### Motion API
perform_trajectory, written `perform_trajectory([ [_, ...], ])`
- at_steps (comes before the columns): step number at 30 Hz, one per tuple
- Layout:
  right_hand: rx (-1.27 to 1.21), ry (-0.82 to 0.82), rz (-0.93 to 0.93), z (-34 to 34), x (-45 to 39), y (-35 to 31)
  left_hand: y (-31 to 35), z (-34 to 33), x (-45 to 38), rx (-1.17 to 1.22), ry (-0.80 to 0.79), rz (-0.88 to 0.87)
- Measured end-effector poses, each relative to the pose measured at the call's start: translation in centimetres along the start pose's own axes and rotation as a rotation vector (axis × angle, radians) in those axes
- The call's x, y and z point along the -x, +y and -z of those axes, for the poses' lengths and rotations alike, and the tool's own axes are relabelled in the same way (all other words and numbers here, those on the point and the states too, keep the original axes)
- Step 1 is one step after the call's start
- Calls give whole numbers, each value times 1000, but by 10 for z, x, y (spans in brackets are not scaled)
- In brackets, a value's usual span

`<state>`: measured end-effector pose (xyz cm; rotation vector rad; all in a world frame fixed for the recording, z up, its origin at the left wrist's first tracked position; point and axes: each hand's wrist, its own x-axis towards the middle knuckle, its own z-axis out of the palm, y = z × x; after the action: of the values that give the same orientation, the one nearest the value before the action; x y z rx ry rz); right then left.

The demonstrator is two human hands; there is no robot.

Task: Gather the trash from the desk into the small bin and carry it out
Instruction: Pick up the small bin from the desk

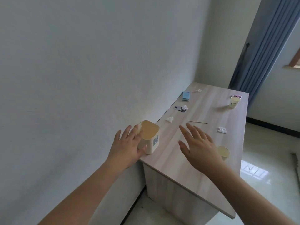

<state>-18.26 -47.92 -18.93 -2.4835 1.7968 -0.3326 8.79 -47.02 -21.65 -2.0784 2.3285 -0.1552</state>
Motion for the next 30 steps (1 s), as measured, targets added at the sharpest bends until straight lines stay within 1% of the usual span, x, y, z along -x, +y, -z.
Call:
perform_trajectory([
  [4, -39, -29, 9, -16, -37, 28, 3, -14, -37, -14, -43, 49],
  [9, -105, -83, 49, -45, -85, 45, 5, -32, -61, -1, -47, 113],
  [12, -138, -122, 78, -65, -106, 40, 4, -41, -69, 26, -36, 137],
  [18, -166, -152, 122, -105, -150, 27, -8, -66, -88, 158, 52, 158],
  [21, -180, -171, 114, -127, -168, 17, -17, -89, -96, 186, 34, 154],
  [23, -192, -210, 98, -142, -178, 9, -23, -103, -102, 199, -9, 149],
  [26, -216, -263, 50, -160, -193, -1, -30, -117, -111, 254, -17, 166],
  [30, -311, -297, -80, -180, -210, -9, -36, -137, -119, 361, -62, 220],
])
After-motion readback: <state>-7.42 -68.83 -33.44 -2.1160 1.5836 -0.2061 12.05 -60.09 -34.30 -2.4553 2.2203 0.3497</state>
